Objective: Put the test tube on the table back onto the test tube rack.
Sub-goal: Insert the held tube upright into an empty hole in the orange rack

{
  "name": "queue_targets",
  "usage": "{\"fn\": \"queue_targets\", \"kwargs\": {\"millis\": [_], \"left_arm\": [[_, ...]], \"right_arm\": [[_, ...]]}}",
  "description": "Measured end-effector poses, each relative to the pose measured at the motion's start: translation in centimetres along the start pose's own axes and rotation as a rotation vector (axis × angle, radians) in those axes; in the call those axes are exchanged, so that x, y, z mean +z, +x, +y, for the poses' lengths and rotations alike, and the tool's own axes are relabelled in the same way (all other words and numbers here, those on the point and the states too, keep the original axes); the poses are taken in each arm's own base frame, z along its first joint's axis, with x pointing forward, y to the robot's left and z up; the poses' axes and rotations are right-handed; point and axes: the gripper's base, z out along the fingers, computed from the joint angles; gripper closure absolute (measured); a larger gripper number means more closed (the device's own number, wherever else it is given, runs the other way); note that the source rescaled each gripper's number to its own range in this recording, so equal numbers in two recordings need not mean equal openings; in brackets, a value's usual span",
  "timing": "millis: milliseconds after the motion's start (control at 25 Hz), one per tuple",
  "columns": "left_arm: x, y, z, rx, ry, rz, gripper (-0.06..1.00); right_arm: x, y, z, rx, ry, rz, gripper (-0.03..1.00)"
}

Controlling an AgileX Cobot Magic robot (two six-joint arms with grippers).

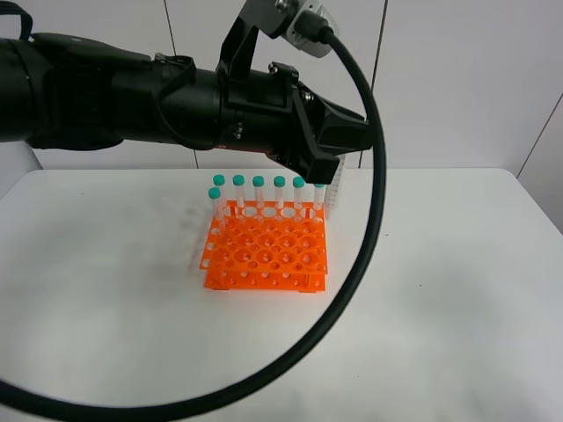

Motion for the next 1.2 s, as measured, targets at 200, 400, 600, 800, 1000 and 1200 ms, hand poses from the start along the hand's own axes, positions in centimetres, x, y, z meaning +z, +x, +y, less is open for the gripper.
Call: {"fn": "queue_targets", "kwargs": {"millis": [200, 400, 600, 800, 1000, 1200], "left_arm": [[0.0, 0.0, 0.0, 0.000, 0.000, 0.000, 0.93], [0.0, 0.0, 0.0, 0.000, 0.000, 0.000, 0.93], [0.0, 0.0, 0.0, 0.000, 0.004, 0.000, 0.93], [0.0, 0.0, 0.0, 0.000, 0.002, 0.000, 0.93], [0.0, 0.3, 0.6, 0.007, -0.068, 0.031, 0.93], [0.1, 0.8, 1.5, -0.012, -0.242, 0.098, 0.93]], "right_arm": [[0.0, 0.0, 0.0, 0.000, 0.000, 0.000, 0.24], [0.0, 0.0, 0.0, 0.000, 0.000, 0.000, 0.24], [0.0, 0.0, 0.0, 0.000, 0.000, 0.000, 0.24], [0.0, 0.0, 0.0, 0.000, 0.000, 0.000, 0.24], [0.0, 0.0, 0.0, 0.000, 0.000, 0.000, 0.24], [0.0, 0.0, 0.0, 0.000, 0.000, 0.000, 0.24]]}}
